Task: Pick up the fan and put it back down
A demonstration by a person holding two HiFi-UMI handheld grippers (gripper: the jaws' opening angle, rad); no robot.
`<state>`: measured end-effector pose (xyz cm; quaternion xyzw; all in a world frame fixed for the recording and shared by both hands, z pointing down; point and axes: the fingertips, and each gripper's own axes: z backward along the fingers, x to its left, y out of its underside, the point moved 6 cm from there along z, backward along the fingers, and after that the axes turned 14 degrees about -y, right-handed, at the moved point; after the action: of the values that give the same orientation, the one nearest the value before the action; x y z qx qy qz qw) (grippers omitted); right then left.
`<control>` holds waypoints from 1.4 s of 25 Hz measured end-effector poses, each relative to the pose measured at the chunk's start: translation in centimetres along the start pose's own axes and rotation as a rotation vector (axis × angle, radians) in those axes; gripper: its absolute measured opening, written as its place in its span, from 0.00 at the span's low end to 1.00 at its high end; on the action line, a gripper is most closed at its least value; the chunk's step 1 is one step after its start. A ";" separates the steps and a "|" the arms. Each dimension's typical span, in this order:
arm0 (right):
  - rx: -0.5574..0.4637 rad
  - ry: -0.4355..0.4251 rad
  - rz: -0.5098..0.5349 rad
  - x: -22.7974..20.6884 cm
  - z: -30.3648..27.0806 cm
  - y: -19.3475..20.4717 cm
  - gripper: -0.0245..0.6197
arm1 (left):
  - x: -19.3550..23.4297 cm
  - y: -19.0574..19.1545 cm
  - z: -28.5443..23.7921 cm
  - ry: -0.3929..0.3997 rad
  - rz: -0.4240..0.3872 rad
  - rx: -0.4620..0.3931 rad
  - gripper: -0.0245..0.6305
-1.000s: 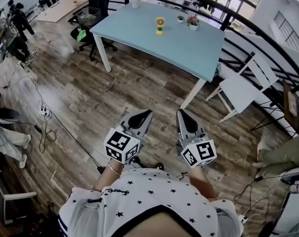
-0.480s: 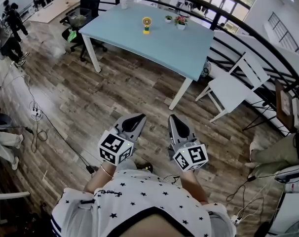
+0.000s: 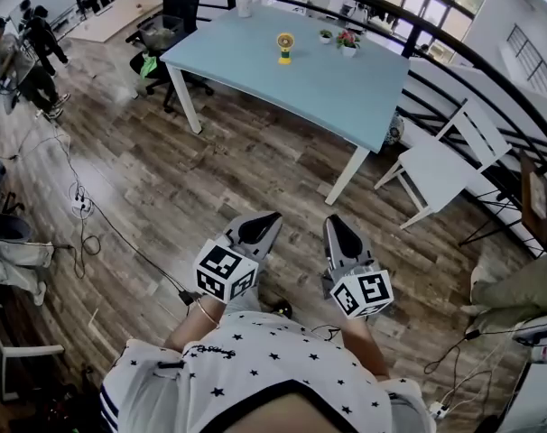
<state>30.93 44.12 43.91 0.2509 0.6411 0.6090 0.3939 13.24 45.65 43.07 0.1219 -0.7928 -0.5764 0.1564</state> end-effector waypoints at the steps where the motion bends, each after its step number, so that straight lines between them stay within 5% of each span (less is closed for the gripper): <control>1: 0.002 0.011 0.002 -0.3 -0.2 0.0 0.06 | 0.2 0.0 -0.4 0.011 0.001 0.001 0.08; 16: 0.006 0.150 0.037 -4.5 -7.2 -1.7 0.10 | 7.1 -3.3 -8.1 0.129 -0.039 -0.031 0.08; 35: 0.043 0.056 0.038 -7.6 -22.9 -1.6 0.13 | 21.5 -5.5 -12.2 -0.005 0.003 -0.035 0.08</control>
<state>16.91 24.48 42.65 0.2543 0.6602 0.6092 0.3584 -1.72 25.21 43.61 0.1164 -0.7833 -0.5901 0.1572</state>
